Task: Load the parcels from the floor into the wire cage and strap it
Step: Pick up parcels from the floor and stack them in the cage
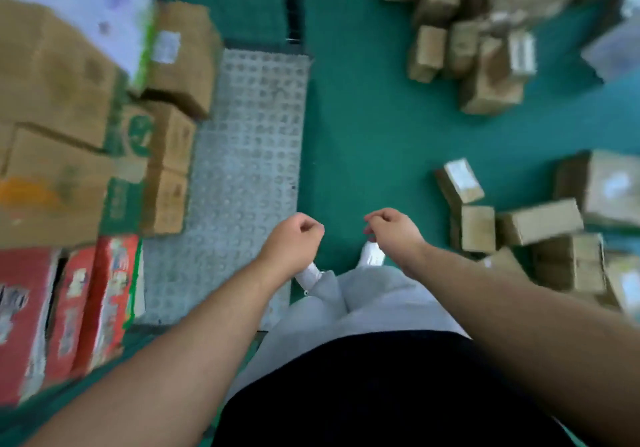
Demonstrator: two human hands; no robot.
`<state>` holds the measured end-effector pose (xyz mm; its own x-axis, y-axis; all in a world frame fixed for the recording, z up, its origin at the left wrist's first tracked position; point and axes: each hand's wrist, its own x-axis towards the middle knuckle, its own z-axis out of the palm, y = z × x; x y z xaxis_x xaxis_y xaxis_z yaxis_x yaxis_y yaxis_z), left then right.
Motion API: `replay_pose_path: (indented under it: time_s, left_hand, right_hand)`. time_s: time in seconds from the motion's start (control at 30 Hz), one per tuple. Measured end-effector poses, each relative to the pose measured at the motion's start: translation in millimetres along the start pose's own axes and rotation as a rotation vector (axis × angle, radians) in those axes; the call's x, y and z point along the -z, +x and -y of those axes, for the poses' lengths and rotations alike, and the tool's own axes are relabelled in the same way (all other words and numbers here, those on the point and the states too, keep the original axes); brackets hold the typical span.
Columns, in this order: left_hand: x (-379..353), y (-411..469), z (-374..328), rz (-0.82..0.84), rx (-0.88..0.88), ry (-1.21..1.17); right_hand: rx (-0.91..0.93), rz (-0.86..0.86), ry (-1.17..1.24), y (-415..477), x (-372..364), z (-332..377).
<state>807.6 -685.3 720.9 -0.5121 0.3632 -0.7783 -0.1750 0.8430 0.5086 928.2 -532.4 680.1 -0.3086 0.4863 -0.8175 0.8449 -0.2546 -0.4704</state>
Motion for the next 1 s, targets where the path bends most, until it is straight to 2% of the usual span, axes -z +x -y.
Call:
replay_pose_path:
  time_s: [0.1, 0.3, 0.6, 0.8, 1.0]
  left_hand:
    - [-39, 6, -40, 0.06, -0.072, 0.17]
    - [-164, 12, -127, 0.24, -0.2, 0.466]
    - [-362, -12, -217, 0.509, -0.3, 0.794]
    - [-412, -19, -261, 0.611, -0.312, 0.93]
    - [-429, 24, -313, 0.606, -0.309, 1.032]
  right_hand:
    - [-0.106, -0.07, 0.197, 1, 43, -47]
    - [-0.241, -0.204, 0.599, -10, 140, -151]
    - [-0.388, -0.375, 0.776, -33, 280, -308]
    - [-0.494, -0.454, 0.913, -48, 325, -349]
    - [-0.496, -0.46, 0.965, -19, 350, -323]
